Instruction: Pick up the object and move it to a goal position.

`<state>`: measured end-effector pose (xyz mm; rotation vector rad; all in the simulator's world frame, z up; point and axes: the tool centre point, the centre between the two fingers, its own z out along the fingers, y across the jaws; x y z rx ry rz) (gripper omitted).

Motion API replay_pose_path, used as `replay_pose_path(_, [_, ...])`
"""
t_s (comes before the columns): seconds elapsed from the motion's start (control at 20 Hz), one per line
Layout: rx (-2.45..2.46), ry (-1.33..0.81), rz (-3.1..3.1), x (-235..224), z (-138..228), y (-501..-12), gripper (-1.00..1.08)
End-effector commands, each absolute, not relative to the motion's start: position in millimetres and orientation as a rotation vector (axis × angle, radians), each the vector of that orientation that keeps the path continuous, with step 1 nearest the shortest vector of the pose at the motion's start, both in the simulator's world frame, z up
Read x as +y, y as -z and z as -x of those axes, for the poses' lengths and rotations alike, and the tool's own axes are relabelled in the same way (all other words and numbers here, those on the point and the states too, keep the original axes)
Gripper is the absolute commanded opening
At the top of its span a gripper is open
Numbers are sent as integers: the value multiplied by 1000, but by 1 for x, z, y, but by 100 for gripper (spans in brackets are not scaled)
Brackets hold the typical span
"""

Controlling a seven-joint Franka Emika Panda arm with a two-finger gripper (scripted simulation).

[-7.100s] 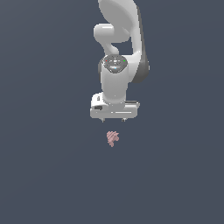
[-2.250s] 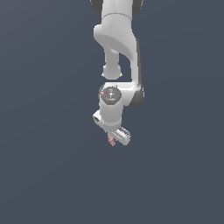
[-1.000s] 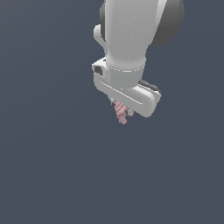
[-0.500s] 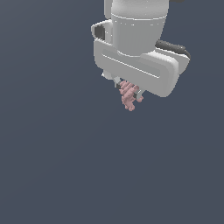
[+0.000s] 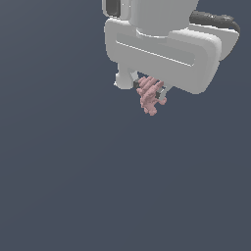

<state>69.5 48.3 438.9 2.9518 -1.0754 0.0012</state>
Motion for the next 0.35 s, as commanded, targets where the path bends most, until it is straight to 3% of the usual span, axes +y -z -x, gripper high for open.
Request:
replay_pose_path(0.0, [-1075,0,-2951,49,-70,-443,-100])
replay_pose_path(0.3, [-1075,0,-2951,49,-72,-447,-100])
